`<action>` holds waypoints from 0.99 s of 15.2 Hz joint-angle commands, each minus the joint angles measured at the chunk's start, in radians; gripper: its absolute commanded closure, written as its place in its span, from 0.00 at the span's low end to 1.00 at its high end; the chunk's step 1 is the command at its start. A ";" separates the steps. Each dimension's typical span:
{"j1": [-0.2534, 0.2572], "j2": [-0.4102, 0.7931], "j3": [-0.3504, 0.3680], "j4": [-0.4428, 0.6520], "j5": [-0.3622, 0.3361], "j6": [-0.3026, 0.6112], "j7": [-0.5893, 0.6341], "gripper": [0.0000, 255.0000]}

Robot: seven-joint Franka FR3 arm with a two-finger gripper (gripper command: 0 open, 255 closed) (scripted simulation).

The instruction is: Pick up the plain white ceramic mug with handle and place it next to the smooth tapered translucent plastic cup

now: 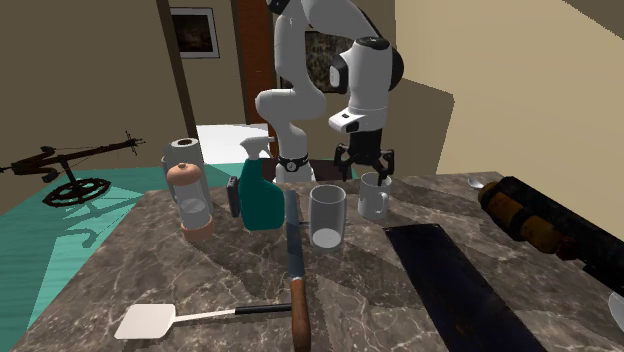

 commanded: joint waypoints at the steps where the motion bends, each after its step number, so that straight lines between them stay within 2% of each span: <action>1: 0.000 0.001 0.000 -0.001 0.000 0.002 0.000 0.00; 5: 0.000 0.001 0.000 -0.001 0.000 0.002 0.000 0.00; 6: 0.000 0.001 0.000 -0.001 0.000 0.002 0.000 1.00; 15: 0.000 0.001 0.000 0.000 0.000 0.002 0.000 1.00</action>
